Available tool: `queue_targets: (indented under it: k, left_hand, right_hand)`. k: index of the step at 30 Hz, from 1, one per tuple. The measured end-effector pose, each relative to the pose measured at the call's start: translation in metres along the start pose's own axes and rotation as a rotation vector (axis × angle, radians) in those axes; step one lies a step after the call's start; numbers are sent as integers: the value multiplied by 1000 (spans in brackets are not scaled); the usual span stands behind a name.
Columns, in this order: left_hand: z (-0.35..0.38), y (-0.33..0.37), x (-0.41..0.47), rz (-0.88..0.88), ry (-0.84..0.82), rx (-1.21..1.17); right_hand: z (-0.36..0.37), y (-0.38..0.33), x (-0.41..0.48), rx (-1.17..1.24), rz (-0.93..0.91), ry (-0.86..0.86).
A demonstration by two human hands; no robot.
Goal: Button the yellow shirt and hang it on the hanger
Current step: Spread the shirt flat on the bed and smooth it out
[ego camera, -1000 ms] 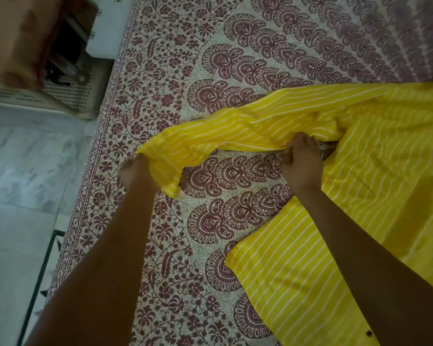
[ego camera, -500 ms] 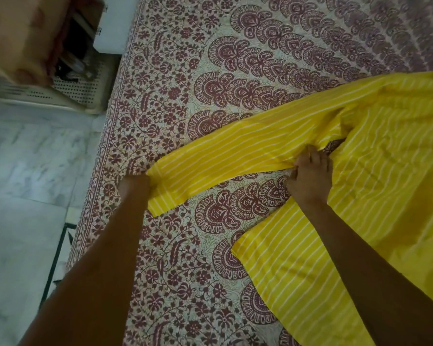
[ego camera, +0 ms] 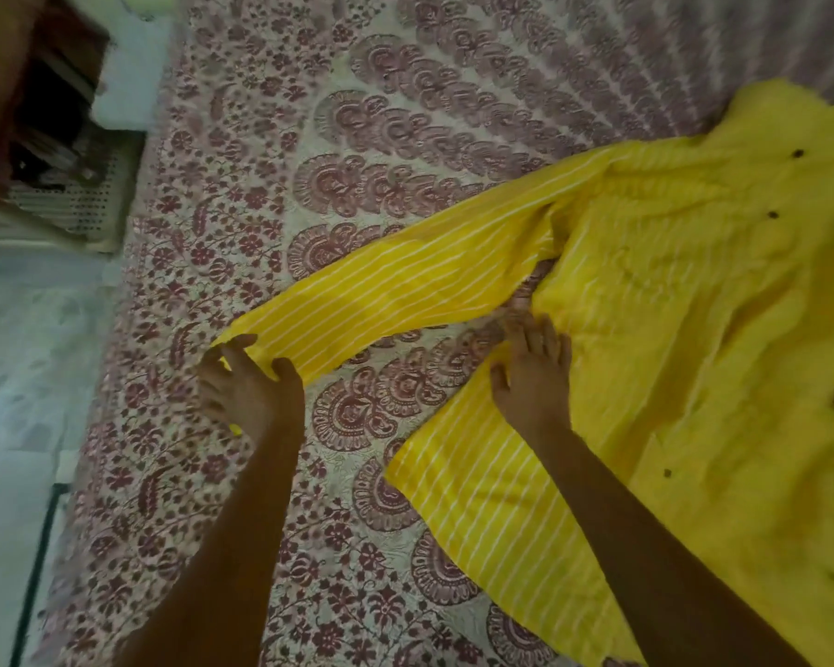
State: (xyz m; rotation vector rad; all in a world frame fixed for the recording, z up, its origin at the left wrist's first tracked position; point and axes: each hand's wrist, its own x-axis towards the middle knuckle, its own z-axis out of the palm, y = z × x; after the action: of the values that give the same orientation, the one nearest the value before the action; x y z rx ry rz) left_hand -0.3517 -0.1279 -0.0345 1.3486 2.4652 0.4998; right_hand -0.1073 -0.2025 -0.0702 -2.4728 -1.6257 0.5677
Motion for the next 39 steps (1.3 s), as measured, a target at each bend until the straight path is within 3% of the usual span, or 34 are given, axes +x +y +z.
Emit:
queue_targets:
  k: [2, 5, 6, 8, 12, 14, 17, 25, 30, 34, 36, 39]
  left_hand:
    - [11, 15, -23, 163, -109, 24]
    - [32, 28, -59, 410, -558, -23]
    - [38, 29, -70, 471, -703, 38]
    - [49, 27, -95, 569, -822, 198]
    - [58, 16, -107, 475, -973, 250]
    - [52, 9, -103, 499, -1017, 360]
    - [32, 1, -103, 403, -1099, 167]
    - [16, -26, -102, 337, -974, 217]
    - [5, -31, -102, 182, -1034, 29]
    - [-14, -36, -119, 208, -1017, -3]
    - [-22, -38, -127, 178, -1146, 61]
    - [-35, -48, -130, 139, -1419, 234]
  right_hand:
    - [-4, 20, -28, -22, 38, 22]
    - [-12, 60, -68, -43, 148, 24]
    - [-10, 74, -83, -47, 206, 22]
    - [-4, 101, -115, -65, 322, 14]
    - [6, 116, -164, -9, 564, -8]
    - [9, 111, -181, 119, 614, 25]
    - [15, 105, -203, 314, 560, 64]
    - [2, 117, -208, 701, 564, 70]
    - [-3, 125, -223, 743, 452, 124]
    - [0, 122, -241, 739, 428, 180]
    - [5, 121, -250, 614, 486, 111]
    - [10, 116, -258, 230, 485, -131]
